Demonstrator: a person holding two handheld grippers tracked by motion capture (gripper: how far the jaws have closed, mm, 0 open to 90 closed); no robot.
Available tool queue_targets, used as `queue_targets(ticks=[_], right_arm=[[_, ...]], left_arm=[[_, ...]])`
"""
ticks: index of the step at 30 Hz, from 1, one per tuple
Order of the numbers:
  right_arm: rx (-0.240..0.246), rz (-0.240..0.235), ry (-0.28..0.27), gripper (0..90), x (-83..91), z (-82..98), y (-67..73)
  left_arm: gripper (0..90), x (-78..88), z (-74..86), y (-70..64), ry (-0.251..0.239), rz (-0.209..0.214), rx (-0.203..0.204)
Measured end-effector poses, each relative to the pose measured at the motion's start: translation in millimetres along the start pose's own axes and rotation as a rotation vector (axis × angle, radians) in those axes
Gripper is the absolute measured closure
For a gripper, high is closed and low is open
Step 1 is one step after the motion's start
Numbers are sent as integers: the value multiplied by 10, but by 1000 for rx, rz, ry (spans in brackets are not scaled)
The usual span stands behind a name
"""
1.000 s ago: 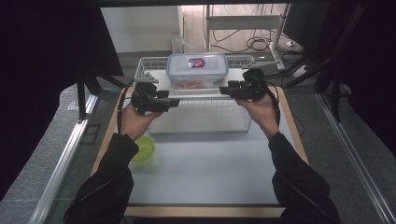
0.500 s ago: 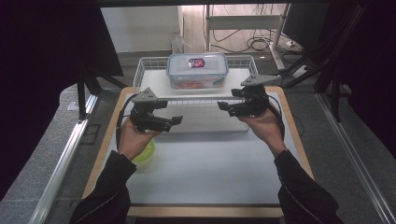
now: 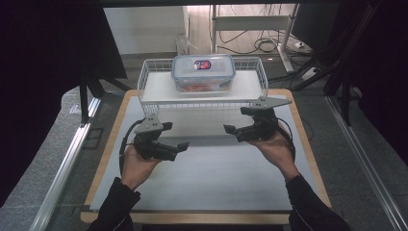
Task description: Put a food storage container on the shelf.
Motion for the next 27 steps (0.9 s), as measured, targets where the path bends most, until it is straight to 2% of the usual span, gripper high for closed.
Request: queue_targets(ticks=[8, 11, 13, 15, 19, 23, 27], right_arm=[[-8, -24, 23, 53, 4, 297, 143], [-8, -3, 12, 16, 14, 356, 164], [-14, 0, 4, 0, 24, 408, 180], [-22, 1, -1, 0, 30, 484, 196], [-37, 21, 11, 0, 50, 673, 227], [-49, 30, 18, 6, 76, 845, 277], [-61, 17, 23, 10, 91, 1005, 369]], left_arm=[[61, -69, 360, -18, 27, -42, -25], [54, -98, 489, 0, 42, -51, -24], [49, -98, 538, -4, 30, -46, -16], [50, -96, 589, -14, 18, -37, -2], [61, -114, 745, -13, 28, -47, 8], [48, -126, 878, -8, 32, -64, -1], [51, -123, 991, -18, 38, -76, -18]])
Point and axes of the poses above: each handheld gripper's, and its own axes: x roughly backward along the jaws, z roughly out of its underside, y roughly to its left, the point moved 10 cm from there along -x, roughly forward along the jaws, and after that the axes turned 15 degrees about x, right-handed, at the moved point
